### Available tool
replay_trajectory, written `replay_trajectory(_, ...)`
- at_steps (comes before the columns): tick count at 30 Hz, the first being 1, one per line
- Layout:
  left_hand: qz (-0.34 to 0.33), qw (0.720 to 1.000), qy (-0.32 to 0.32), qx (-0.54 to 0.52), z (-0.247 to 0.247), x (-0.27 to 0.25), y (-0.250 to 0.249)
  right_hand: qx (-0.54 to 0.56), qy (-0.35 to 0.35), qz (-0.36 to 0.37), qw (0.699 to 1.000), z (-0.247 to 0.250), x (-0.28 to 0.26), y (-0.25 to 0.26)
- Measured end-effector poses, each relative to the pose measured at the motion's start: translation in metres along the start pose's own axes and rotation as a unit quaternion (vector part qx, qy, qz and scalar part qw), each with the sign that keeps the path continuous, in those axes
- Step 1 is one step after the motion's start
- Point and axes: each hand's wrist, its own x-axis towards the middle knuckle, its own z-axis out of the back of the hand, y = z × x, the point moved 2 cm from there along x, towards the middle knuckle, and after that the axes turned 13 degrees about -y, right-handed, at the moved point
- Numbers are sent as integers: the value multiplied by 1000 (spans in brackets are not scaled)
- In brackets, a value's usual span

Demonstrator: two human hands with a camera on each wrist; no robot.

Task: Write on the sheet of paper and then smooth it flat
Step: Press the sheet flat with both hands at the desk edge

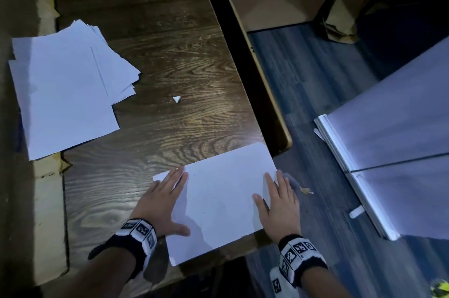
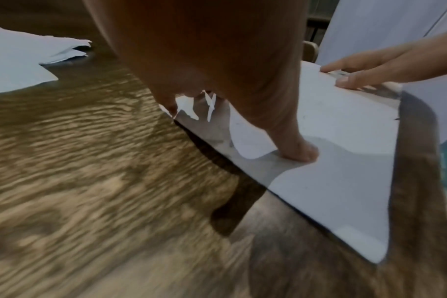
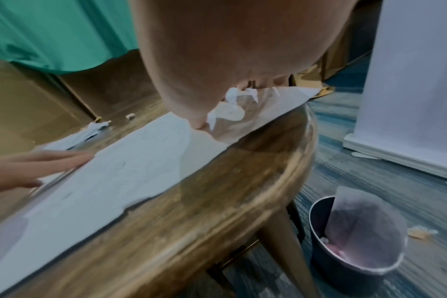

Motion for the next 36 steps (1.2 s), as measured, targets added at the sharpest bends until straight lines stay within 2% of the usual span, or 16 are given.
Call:
replay_trajectory(3, -13, 1000, 7, 5, 1, 6, -11, 13, -12, 49, 999, -4, -1, 16)
replay_trajectory(7, -54, 998, 25, 32, 0, 19, -30, 53, 32, 167, 984, -29, -3, 74)
replay_trajectory(9, -54, 997, 31, 37, -3, 22, -37, 48, 50, 191, 979, -41, -6, 95)
replay_trajectory(11, -46, 998, 31, 38, -5, 22, -40, 31, 54, 192, 979, -45, -5, 95)
replay_trajectory(14, -25, 999, 27, 10, -2, 16, -37, -2, 32, 163, 986, -37, 0, 57)
replay_trajectory(18, -22, 999, 36, -15, 3, 9, -30, -6, -14, 22, 1000, -17, 4, -12)
replay_trajectory(20, -20, 999, 41, -16, 5, 6, -28, -13, -45, -38, 998, -11, 5, -23)
replay_trajectory(21, -18, 999, 40, -14, 6, 5, -29, -13, -52, -37, 998, -11, 6, -18)
replay_trajectory(22, -16, 999, 36, -9, 6, 4, -31, -2, -46, -11, 999, -13, 5, -5)
replay_trajectory(24, -13, 999, 27, 9, 6, 4, -36, 42, -4, 91, 995, -20, -3, 39)
replay_trajectory(26, -9, 1000, 20, 19, 5, 4, -40, 52, 55, 199, 977, -37, -23, 86)
replay_trajectory(28, -17, 999, 19, 35, 5, 4, -41, 36, 96, 244, 964, -51, -42, 114)
replay_trajectory(30, -19, 998, 29, 50, 6, 4, -39, 24, 84, 235, 968, -55, -43, 111)
replay_trajectory(32, -13, 997, 40, 67, 6, 4, -37, 6, 55, 196, 979, -50, -32, 83)
replay_trajectory(36, -2, 992, 67, 106, 2, 7, -41, -22, -17, 16, 999, -21, -10, -3)
